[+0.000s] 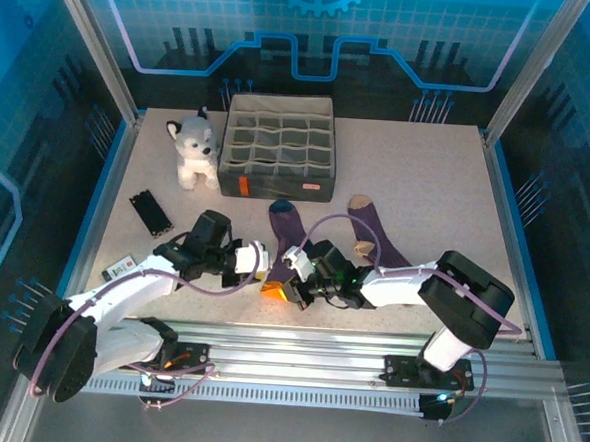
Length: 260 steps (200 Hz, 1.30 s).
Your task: Roll the socks
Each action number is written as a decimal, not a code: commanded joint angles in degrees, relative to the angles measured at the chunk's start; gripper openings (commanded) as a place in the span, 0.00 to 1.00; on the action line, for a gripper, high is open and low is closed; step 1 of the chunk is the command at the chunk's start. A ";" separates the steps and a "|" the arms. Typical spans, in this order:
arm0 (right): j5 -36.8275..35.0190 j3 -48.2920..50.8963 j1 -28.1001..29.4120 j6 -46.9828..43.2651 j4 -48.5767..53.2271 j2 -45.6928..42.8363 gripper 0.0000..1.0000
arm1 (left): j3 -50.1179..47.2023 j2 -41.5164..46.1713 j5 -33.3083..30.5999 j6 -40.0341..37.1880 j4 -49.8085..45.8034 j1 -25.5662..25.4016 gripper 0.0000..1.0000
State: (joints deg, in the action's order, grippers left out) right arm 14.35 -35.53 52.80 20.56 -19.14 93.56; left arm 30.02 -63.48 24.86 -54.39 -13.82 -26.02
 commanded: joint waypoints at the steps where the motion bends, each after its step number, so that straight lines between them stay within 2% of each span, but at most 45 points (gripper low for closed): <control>1: -1.96 -1.05 -0.45 3.70 4.51 0.41 0.00 | -1.63 0.83 0.83 -3.77 -0.08 -1.74 0.26; 49: -4.75 -3.73 -0.21 4.91 10.52 1.54 0.00 | -3.98 0.18 -5.26 -5.77 3.86 -8.36 0.23; 88: -5.65 -6.46 -0.10 4.59 14.15 2.88 0.00 | -3.63 -1.88 -5.22 -6.02 5.21 -10.05 0.21; 107: -5.65 -7.20 0.02 4.33 14.78 3.44 0.00 | -3.13 -3.86 -5.19 -4.72 6.22 -10.34 0.23; 126: -5.21 -7.59 0.06 4.22 14.94 4.01 0.00 | -2.71 -6.39 -5.75 -2.83 8.64 -10.29 0.33; 142: -4.73 -7.71 -0.03 4.05 14.92 4.23 0.00 | -1.87 -9.12 -6.76 -1.39 9.83 -10.27 0.34; 201: -1.68 -6.92 -1.15 5.27 12.58 5.15 0.00 | -0.01 -13.57 -5.09 0.20 12.63 -8.96 0.29; 260: 0.67 -4.10 -2.59 6.96 7.96 3.51 0.03 | 5.90 -17.92 -3.22 -2.57 3.06 -8.91 0.16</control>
State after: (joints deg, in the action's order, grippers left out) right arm 13.78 -41.01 50.57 26.59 -11.03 97.12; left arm 32.53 -79.35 19.27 -55.81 -6.02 -35.35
